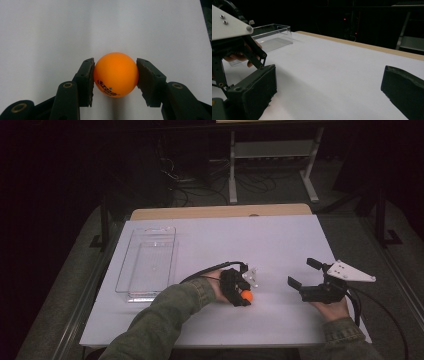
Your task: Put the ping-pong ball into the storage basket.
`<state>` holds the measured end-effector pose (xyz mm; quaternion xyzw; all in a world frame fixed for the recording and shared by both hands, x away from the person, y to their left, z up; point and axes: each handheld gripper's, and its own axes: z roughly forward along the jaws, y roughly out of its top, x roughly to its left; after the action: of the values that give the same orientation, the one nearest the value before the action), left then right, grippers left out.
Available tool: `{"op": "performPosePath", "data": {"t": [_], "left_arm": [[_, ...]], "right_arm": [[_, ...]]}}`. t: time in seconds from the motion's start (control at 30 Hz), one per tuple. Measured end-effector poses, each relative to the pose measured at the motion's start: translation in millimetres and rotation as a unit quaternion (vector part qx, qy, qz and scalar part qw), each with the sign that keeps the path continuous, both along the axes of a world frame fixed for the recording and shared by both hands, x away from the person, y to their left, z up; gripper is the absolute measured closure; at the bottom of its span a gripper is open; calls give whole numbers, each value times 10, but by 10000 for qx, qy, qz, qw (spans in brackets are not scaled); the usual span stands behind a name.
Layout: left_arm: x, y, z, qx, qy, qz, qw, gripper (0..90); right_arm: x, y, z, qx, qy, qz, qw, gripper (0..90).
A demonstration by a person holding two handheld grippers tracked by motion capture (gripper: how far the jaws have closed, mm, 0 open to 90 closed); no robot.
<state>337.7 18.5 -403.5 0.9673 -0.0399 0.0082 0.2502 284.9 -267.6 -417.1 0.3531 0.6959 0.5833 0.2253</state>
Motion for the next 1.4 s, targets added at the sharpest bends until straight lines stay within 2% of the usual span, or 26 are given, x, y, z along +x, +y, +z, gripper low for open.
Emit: {"op": "performPosePath", "data": {"t": [0.73,1.13,1.4], "left_arm": [[0,147,182,-43,-48,123,9999,505],[-20,308,354,-31,-222,264,9994,505],[-28,402,454,-34,-270,329,9991,505]], "right_arm": [[7,25,-11,-42,31,50,10000,0],[9,24,-12,-50,35,37,10000,0],[12,34,-16,-59,41,39,10000,0]]}}
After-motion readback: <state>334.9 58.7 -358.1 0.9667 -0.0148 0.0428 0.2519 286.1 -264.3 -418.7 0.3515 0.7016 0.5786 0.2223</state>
